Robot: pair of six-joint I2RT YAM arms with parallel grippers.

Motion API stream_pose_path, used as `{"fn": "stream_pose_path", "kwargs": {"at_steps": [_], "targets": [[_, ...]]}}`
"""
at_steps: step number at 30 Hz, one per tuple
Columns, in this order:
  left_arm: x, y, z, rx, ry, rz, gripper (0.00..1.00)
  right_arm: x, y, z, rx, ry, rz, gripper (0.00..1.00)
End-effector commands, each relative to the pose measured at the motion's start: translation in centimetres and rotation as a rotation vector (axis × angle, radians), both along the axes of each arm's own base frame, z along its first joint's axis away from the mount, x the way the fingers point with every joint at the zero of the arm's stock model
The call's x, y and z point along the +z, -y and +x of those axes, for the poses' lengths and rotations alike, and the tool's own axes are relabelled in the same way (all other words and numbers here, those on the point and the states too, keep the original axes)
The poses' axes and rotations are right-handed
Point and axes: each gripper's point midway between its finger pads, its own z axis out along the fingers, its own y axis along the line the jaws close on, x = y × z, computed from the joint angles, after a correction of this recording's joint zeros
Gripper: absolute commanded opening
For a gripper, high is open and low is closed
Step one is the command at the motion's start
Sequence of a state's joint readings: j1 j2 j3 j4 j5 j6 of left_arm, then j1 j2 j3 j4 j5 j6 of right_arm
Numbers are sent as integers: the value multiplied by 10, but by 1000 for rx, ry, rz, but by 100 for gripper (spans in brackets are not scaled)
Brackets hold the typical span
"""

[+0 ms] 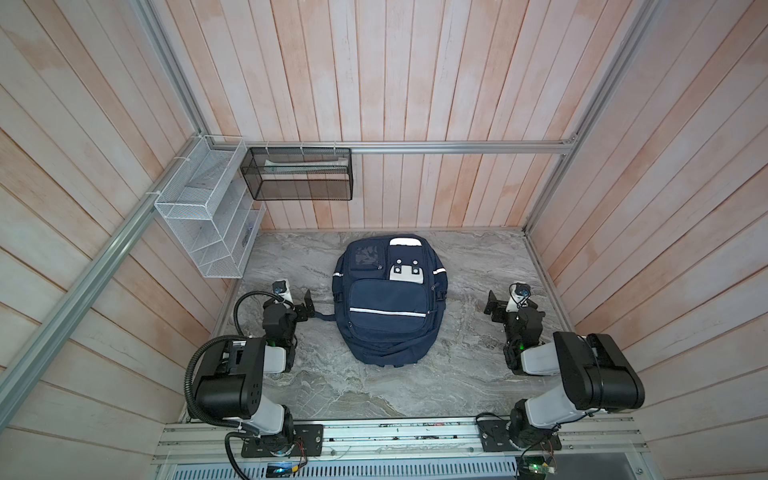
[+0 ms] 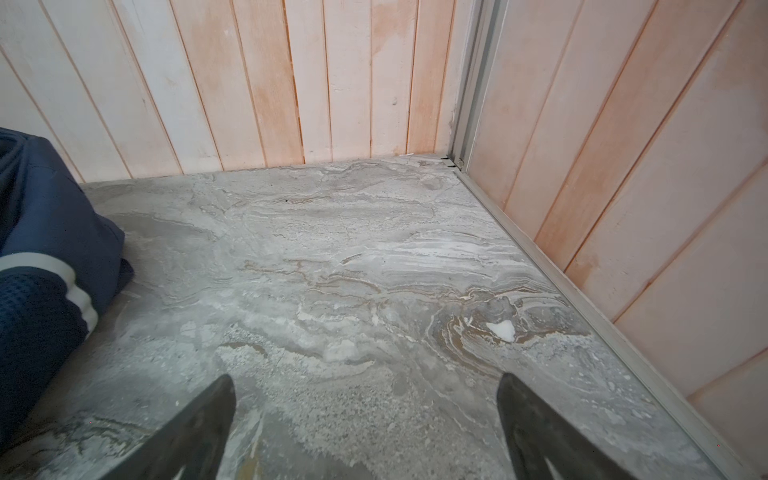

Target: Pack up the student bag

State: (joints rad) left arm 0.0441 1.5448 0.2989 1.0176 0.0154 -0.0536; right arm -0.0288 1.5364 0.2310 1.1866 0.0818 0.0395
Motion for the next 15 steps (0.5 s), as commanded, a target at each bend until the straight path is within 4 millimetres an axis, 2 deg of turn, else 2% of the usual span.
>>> {"fn": "stream_pose_path", "kwargs": {"at_steps": [1, 15], "targets": [[18, 10, 3, -64, 77, 21, 100, 15, -4, 4, 32, 49, -3, 98], [18, 10, 3, -61, 81, 24, 100, 15, -4, 6, 30, 42, -1, 98]]}}
